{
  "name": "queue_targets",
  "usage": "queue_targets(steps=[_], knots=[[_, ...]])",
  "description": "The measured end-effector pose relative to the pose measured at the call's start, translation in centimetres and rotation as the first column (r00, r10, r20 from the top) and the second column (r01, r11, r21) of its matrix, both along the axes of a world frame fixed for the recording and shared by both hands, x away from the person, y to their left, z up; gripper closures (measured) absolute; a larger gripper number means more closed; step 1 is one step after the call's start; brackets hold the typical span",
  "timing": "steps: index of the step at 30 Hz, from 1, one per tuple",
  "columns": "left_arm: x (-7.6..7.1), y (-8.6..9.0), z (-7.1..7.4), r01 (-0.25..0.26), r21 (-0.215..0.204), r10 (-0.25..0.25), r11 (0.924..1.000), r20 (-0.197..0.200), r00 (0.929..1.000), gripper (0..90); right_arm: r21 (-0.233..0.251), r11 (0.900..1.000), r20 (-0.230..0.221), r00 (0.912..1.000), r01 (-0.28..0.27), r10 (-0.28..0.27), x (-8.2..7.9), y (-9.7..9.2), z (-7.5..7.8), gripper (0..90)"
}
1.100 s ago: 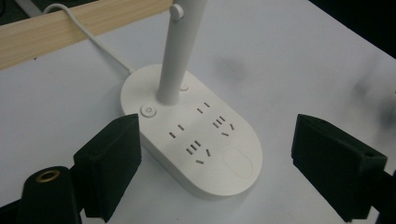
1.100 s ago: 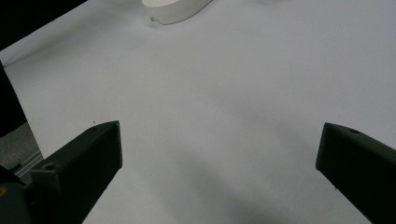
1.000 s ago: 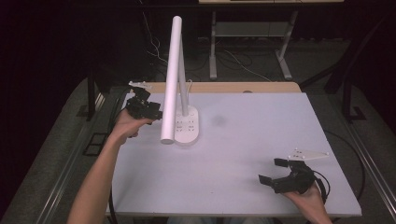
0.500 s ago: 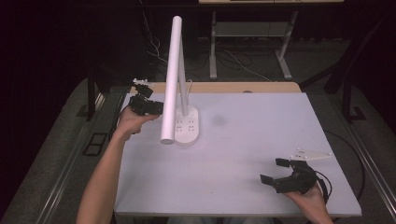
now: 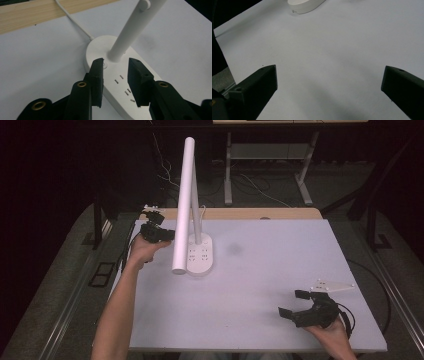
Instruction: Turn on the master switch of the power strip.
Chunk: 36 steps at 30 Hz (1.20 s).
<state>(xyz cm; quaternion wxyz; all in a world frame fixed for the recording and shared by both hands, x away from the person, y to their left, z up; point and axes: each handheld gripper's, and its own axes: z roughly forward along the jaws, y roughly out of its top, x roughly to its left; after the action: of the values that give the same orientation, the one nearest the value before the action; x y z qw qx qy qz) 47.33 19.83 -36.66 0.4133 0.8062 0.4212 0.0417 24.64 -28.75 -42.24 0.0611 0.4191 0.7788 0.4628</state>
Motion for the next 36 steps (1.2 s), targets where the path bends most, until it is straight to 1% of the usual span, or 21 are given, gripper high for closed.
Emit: queue_targets(steps=[1,3,4,5,6,7,9,10,11,14,16,20,23,26,27,36], knots=[[0.1,0.1,-0.1,-0.013,-0.024,0.013,0.9996,-0.007,0.9999,66.0,0.000,1.0000,0.000,1.0000,-0.001,0.001,0.0,0.0,0.0,0.0],[0.3,0.4,-0.4,-0.030,-0.057,0.030,0.9979,-0.015,0.9994,68.5,0.000,1.0000,0.000,1.0000,0.000,0.000,0.0,0.0,0.0,0.0],[0.4,0.5,-0.5,-0.052,-0.075,0.049,0.9958,-0.029,0.9983,70.2,0.002,1.0000,0.000,1.0000,0.000,0.000,0.0,-0.1,0.0,0.0],[0.5,0.6,-0.6,-0.054,-0.083,0.052,0.9950,-0.029,0.9982,71.7,0.005,1.0000,0.000,1.0000,-0.001,0.001,0.0,-0.1,0.0,0.0],[0.7,0.7,-0.8,-0.055,-0.085,0.053,0.9949,-0.028,0.9982,75.2,0.006,1.0000,-0.001,1.0000,-0.001,0.001,0.0,-0.1,0.0,0.0],[0.8,0.8,-0.9,-0.061,-0.086,0.059,0.9944,-0.031,0.9978,75.2,0.006,1.0000,-0.001,1.0000,-0.001,0.001,0.0,-0.1,0.0,0.0],[1.0,0.8,-1.1,-0.076,-0.097,0.073,0.9923,-0.039,0.9966,78.5,0.006,1.0000,-0.001,1.0000,-0.002,0.002,0.0,-0.1,0.0,0.0],[1.1,0.8,-1.2,-0.084,-0.106,0.079,0.9909,-0.046,0.9958,82.0,0.005,1.0000,-0.001,1.0000,-0.001,0.001,0.0,-0.1,0.1,0.0],[1.2,0.9,-1.3,-0.089,-0.118,0.083,0.9890,-0.052,0.9951,82.0,0.005,1.0000,-0.001,1.0000,-0.001,0.001,0.0,-0.1,0.1,0.0],[1.4,0.9,-1.7,-0.100,-0.166,0.090,0.9811,-0.067,0.9937,85.9,0.005,1.0000,0.002,1.0000,-0.002,0.002,0.0,-0.2,0.1,0.0],[1.5,0.8,-1.8,-0.101,-0.160,0.091,0.9819,-0.069,0.9934,89.2,0.008,1.0000,0.001,1.0000,-0.004,0.004,0.1,-0.2,0.1,0.0],[1.7,0.3,-2.3,-0.109,-0.164,0.097,0.9804,-0.078,0.9922,89.6,0.009,0.9999,0.000,1.0000,-0.006,0.006,0.1,-0.1,0.1,0.0],[1.9,-0.1,-2.7,-0.107,-0.161,0.095,0.9812,-0.081,0.9922,89.6,0.007,1.0000,-0.001,1.0000,-0.007,0.007,0.1,-0.1,0.1,0.0],[2.0,-0.4,-3.0,-0.112,-0.164,0.098,0.9801,-0.090,0.9911,89.7,0.006,0.9999,0.001,1.0000,-0.009,0.009,0.1,-0.1,0.1,0.0],[2.1,-0.4,-3.1,-0.109,-0.166,0.096,0.9802,-0.085,0.9917,89.7,0.005,0.9999,0.002,1.0000,-0.009,0.009,0.1,-0.1,0.1,0.0],[2.3,-0.9,-3.9,-0.112,-0.170,0.097,0.9790,-0.096,0.9906,89.7,0.007,1.0000,0.003,1.0000,-0.005,0.005,0.1,-0.1,0.1,0.0]])
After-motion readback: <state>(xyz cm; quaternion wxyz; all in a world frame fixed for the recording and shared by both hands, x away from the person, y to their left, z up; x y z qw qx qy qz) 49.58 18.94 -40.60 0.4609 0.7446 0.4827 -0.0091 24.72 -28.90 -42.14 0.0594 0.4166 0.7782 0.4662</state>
